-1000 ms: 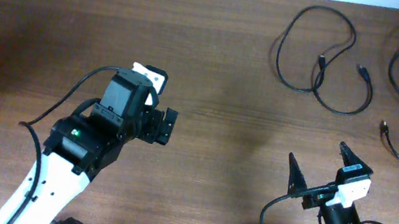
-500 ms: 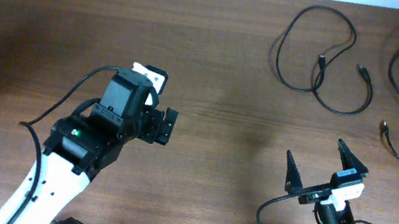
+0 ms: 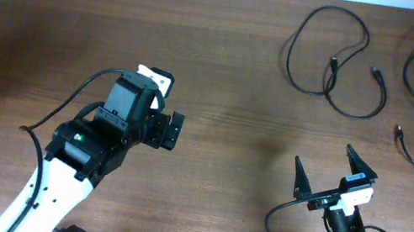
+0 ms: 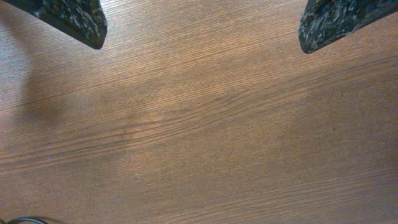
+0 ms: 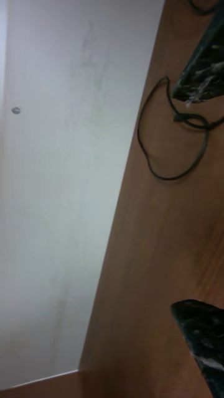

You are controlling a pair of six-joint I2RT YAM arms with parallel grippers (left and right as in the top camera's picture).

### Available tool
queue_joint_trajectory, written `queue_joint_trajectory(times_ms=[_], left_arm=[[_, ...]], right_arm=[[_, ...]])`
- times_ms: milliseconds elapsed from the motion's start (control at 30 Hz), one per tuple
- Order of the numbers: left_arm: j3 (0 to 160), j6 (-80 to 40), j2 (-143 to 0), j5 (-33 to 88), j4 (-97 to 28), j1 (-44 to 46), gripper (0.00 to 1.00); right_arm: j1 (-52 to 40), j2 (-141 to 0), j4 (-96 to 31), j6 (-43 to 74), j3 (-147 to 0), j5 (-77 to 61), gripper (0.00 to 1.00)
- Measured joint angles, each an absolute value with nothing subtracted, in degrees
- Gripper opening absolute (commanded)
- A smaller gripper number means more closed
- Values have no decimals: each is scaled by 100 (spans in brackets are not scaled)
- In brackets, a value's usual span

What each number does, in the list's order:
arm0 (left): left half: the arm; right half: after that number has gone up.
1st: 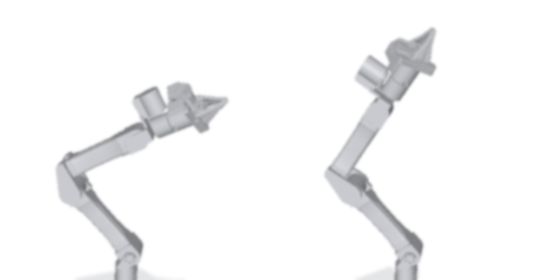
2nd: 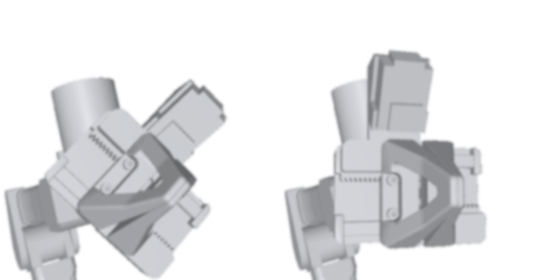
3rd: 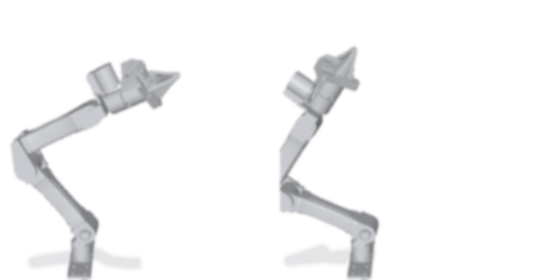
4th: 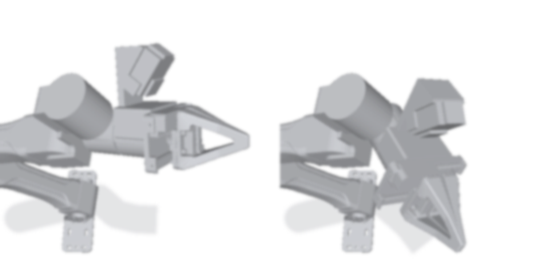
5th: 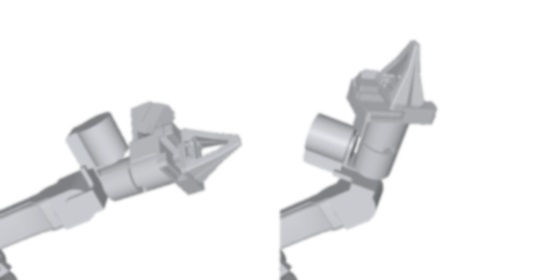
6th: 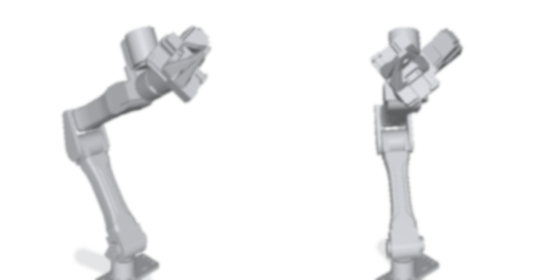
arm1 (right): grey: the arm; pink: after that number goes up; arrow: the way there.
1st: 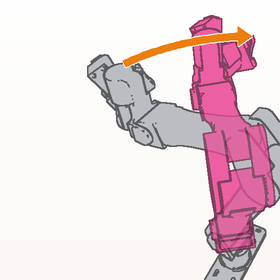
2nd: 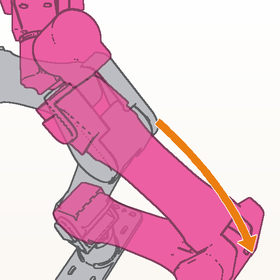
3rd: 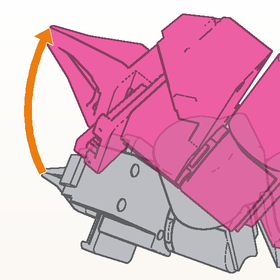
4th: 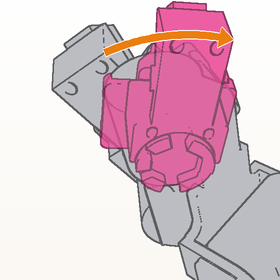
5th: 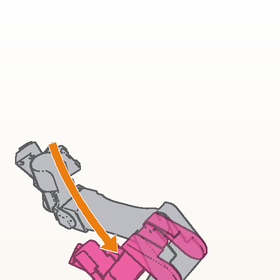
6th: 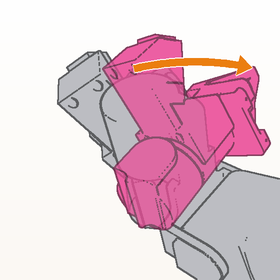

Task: Untangle cables

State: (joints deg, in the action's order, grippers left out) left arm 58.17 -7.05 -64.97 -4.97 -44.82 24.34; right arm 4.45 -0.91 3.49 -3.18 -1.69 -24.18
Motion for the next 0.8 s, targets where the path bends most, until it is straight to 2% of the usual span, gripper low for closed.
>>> queue_joint_trajectory(times_ms=[367,800], left_arm=[[5817,-705,-6497,-497,-4482,2434,99],[5817,-705,-6497,-497,-4480,2434,99]], right_arm=[[445,-89,-237,-322,-69,-2340,99],[445,-89,-259,-368,-69,-2191,99]])
